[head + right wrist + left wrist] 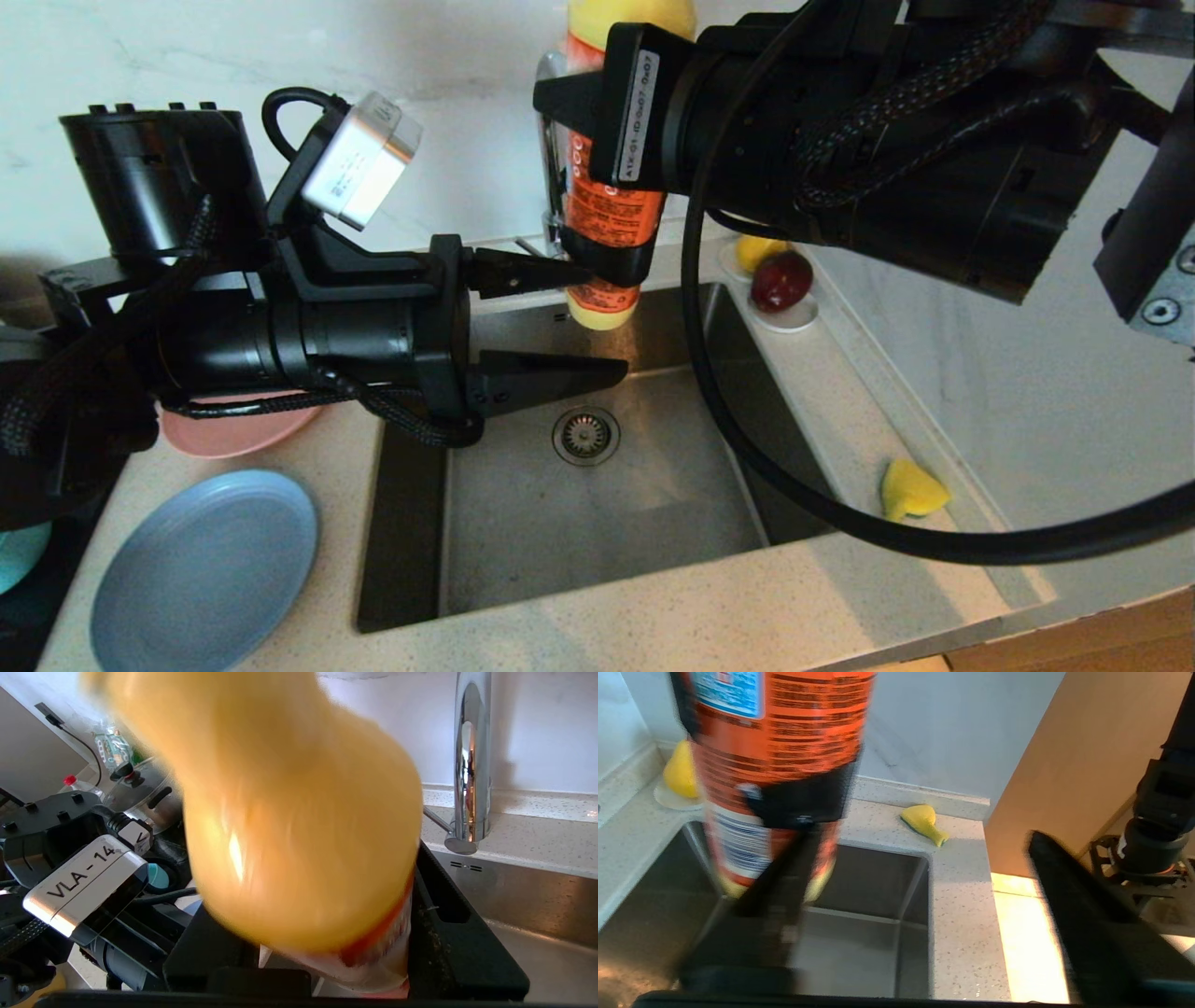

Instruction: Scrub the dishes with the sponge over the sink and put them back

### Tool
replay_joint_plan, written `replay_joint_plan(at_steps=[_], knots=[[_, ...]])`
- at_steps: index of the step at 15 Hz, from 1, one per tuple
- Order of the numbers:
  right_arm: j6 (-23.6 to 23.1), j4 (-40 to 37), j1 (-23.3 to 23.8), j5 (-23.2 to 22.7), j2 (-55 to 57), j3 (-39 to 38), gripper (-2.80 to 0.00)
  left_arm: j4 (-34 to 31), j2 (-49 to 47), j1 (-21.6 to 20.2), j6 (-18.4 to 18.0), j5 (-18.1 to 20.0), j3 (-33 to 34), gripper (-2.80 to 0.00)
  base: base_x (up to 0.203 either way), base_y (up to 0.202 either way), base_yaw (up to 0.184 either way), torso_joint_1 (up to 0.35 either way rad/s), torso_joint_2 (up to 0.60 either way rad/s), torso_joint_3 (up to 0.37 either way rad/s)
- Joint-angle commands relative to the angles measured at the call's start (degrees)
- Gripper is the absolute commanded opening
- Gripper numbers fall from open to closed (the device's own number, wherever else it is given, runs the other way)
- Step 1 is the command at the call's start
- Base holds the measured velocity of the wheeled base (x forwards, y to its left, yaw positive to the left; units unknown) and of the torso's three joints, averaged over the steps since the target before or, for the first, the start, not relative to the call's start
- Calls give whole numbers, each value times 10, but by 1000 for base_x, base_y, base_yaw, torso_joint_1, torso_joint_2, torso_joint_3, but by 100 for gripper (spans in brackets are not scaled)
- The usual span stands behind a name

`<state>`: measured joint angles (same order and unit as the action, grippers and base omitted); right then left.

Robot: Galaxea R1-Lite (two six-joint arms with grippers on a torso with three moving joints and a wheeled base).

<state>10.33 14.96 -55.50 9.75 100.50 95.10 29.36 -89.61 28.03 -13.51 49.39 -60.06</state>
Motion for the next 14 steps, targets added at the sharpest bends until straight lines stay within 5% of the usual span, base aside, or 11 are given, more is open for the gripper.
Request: replay_joint_plan(at_steps=[1, 14], knots=[[1, 2, 0, 2, 4, 0, -280, 2, 3, 0, 0, 4, 1, -280, 0, 0, 0, 0, 0, 0], [1, 1, 1, 1, -3, -5, -280, 3, 15, 3, 15, 2, 20, -280, 0, 0, 0, 0, 0, 0]])
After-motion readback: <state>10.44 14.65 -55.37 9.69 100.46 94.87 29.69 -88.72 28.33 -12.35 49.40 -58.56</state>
